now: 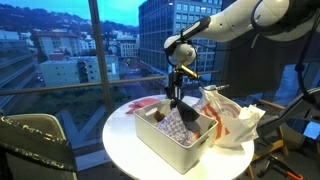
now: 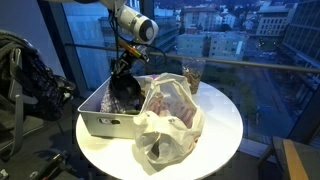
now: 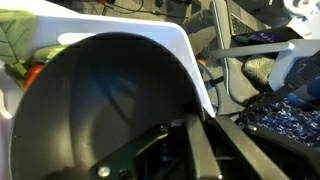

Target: Transfer two items from the organization bin to the plastic

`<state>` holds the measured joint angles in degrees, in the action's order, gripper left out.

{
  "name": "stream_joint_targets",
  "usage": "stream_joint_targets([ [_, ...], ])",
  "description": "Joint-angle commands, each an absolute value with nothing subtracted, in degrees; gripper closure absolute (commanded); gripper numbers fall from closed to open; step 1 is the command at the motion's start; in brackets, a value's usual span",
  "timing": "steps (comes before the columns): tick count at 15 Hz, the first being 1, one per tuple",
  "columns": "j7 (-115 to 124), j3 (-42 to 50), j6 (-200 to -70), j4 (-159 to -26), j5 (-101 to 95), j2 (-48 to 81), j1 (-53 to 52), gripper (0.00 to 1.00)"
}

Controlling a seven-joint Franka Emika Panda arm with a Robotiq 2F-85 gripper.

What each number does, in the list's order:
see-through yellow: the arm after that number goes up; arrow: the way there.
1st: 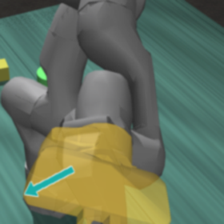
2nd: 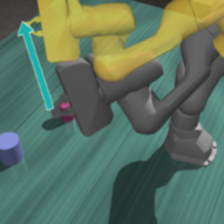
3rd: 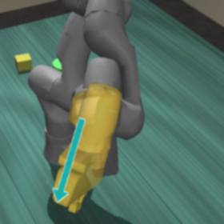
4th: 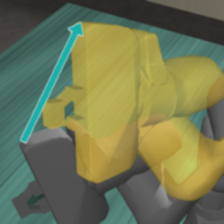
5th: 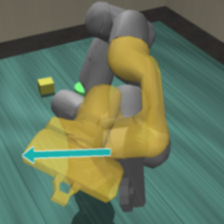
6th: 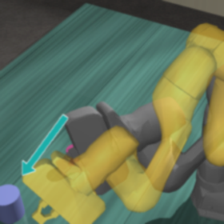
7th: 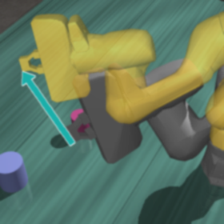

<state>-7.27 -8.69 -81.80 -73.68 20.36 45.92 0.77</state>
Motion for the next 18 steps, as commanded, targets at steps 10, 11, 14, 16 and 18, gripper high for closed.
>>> stream_joint_targets([
  [10,-13.91,-9.54,-83.72,-70.75,21.26,54.48,1.67,0.50],
  [11,-13.98,-9.56,-83.81,-70.62,21.29,54.53,1.69,0.44],
  [14,-13.68,-9.61,-82.96,-69.79,21.39,55.20,1.69,0.21],
  [16,-13.46,-9.71,-83.15,-70.27,21.47,55.36,1.42,0.06],
  [18,-13.13,-10.12,-83.82,-71.26,21.76,55.06,0.85,0.00],
])
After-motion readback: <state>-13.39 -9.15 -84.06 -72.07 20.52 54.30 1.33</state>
